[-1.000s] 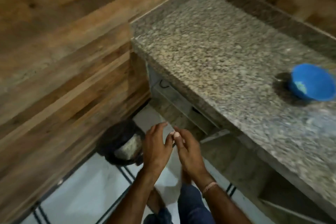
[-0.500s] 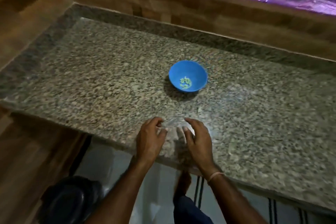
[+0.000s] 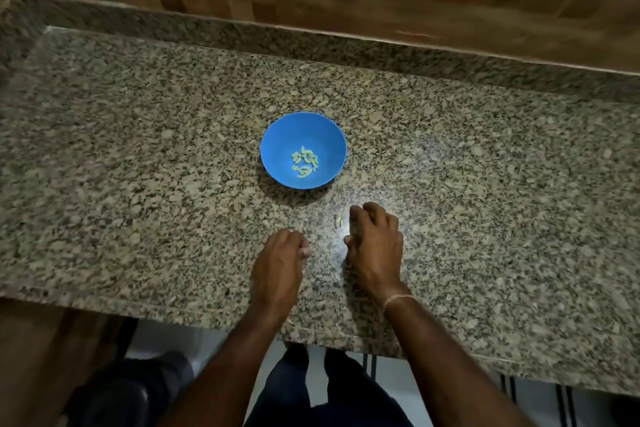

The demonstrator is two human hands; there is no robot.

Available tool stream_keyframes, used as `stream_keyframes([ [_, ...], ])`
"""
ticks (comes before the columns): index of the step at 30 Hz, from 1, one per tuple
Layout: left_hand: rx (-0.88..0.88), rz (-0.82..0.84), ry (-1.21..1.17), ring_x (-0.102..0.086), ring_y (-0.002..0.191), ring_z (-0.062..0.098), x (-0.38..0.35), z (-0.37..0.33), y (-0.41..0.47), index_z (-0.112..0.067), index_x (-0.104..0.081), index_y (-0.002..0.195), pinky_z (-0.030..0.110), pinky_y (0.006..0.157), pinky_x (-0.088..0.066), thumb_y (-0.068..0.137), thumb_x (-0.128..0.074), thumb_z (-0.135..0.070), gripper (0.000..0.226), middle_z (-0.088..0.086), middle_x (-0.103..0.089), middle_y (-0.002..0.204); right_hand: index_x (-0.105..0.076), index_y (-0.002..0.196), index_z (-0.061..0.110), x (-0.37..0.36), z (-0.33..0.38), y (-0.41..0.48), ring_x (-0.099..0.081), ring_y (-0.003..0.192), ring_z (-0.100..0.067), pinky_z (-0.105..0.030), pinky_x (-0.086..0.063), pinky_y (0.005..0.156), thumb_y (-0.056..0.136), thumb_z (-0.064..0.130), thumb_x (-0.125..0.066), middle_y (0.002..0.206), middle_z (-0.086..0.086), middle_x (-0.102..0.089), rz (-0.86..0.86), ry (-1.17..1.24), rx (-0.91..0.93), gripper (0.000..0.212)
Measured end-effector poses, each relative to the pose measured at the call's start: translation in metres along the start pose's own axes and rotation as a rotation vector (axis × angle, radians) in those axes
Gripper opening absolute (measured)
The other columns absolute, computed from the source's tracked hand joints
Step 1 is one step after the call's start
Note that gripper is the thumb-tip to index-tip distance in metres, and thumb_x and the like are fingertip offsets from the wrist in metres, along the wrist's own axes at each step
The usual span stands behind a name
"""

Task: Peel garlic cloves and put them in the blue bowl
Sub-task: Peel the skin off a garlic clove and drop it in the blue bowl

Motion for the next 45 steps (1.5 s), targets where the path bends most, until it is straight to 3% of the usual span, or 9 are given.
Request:
stream_keyframes([
  [8, -0.047, -0.274, -0.081, -0.053, 0.088, 0.017, 0.062, -0.04, 0.076, -0.021, -0.063, 0.094, 0.036, 0.064, -0.045, 0.097, -0.066, -0.017, 0.006, -0.007, -0.064, 0.093, -0.056, 0.141, 0.025, 0.0, 0.008, 0.006, -0.042, 0.126, -0.032, -0.046, -0.044, 0.091, 0.089, 0.016, -0.077, 0.149, -0.003, -0.046, -0.033, -0.003, -0.049, 0.057],
  [13, -0.039, -0.205, 0.086, -0.06, 0.098, 0.027, 0.06, -0.031, 0.135, -0.02, -0.071, 0.105, 0.039, 0.072, -0.045, 0.094, -0.073, -0.014, 0.013, 0.001, -0.069, 0.1, -0.058, 0.138, 0.024, 0.001, 0.006, 0.006, -0.045, 0.123, -0.032, -0.045, -0.047, 0.087, 0.087, 0.02, -0.081, 0.146, -0.003, -0.05, -0.06, 0.037, -0.036, 0.056],
  [18, -0.185, -0.296, 0.011, -0.061, 0.093, 0.023, 0.064, -0.047, 0.108, -0.016, -0.069, 0.105, 0.034, 0.066, -0.047, 0.096, -0.07, -0.014, 0.009, 0.002, -0.066, 0.1, -0.06, 0.141, 0.02, -0.002, -0.009, 0.003, -0.04, 0.132, -0.025, -0.041, -0.047, 0.102, 0.09, 0.016, -0.076, 0.151, 0.0, -0.048, -0.058, 0.197, -0.003, 0.054],
  [24, -0.055, 0.059, -0.2, -0.064, 0.105, 0.022, -0.025, -0.057, 0.043, -0.02, -0.066, 0.129, 0.038, 0.082, -0.056, 0.099, -0.065, -0.024, 0.03, 0.003, -0.06, 0.121, -0.066, 0.133, 0.016, 0.0, -0.027, -0.003, -0.044, 0.128, -0.019, -0.034, -0.046, 0.102, 0.091, 0.012, -0.073, 0.142, -0.001, -0.053, -0.085, 0.378, 0.022, 0.043],
  [27, -0.082, 0.037, -0.185, -0.063, 0.092, 0.022, -0.036, -0.058, 0.05, -0.018, -0.071, 0.111, 0.038, 0.075, -0.053, 0.096, -0.068, -0.014, 0.015, 0.003, -0.062, 0.105, -0.068, 0.129, 0.016, 0.004, -0.033, -0.001, -0.049, 0.122, -0.019, -0.029, -0.045, 0.1, 0.091, 0.014, -0.075, 0.135, 0.0, -0.058, -0.096, 0.432, 0.062, 0.039],
  [30, 0.115, 0.043, -0.418, -0.067, 0.082, 0.013, -0.039, -0.045, 0.053, -0.021, -0.074, 0.095, 0.03, 0.071, -0.053, 0.092, -0.071, -0.01, 0.012, -0.006, -0.071, 0.089, -0.07, 0.125, 0.015, 0.005, -0.034, 0.0, -0.061, 0.115, -0.016, -0.033, -0.052, 0.1, 0.091, 0.011, -0.072, 0.123, 0.001, -0.065, -0.08, 0.593, 0.058, 0.034],
  [34, 0.542, 0.181, -1.072, -0.065, 0.073, 0.014, -0.04, -0.043, 0.04, -0.015, -0.072, 0.105, 0.025, 0.066, -0.054, 0.101, -0.062, -0.005, 0.014, 0.001, -0.074, 0.083, -0.074, 0.12, 0.014, 0.005, -0.026, -0.001, -0.072, 0.107, -0.013, -0.046, -0.058, 0.099, 0.093, 0.004, -0.071, 0.112, 0.001, -0.077, 0.069, 1.005, -0.137, 0.029],
  [38, 0.554, 0.217, -1.354, -0.072, 0.087, 0.016, -0.031, -0.056, 0.03, -0.009, -0.066, 0.109, 0.027, 0.076, -0.06, 0.102, -0.056, 0.001, 0.016, 0.011, -0.075, 0.101, -0.077, 0.113, 0.011, 0.013, -0.017, -0.003, -0.073, 0.107, -0.024, -0.055, -0.059, 0.096, 0.095, 0.007, -0.072, 0.109, -0.005, -0.078, 0.108, 1.198, -0.136, 0.018],
  [45, 0.575, 0.165, -1.424, -0.073, 0.09, 0.017, -0.023, -0.064, 0.029, -0.009, -0.066, 0.104, 0.024, 0.078, -0.06, 0.098, -0.063, -0.003, 0.009, 0.01, -0.076, 0.098, -0.078, 0.106, 0.011, 0.03, -0.018, 0.0, -0.074, 0.102, -0.017, -0.045, -0.061, 0.093, 0.092, 0.005, -0.076, 0.103, -0.001, -0.078, 0.02, 1.13, -0.068, 0.015],
])
Point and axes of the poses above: each hand's wrist, its own y-axis towards the middle knuckle, its own x-axis out of the back of the hand, z = x × y, the point moved 4 cm from there along y, towards the middle knuckle
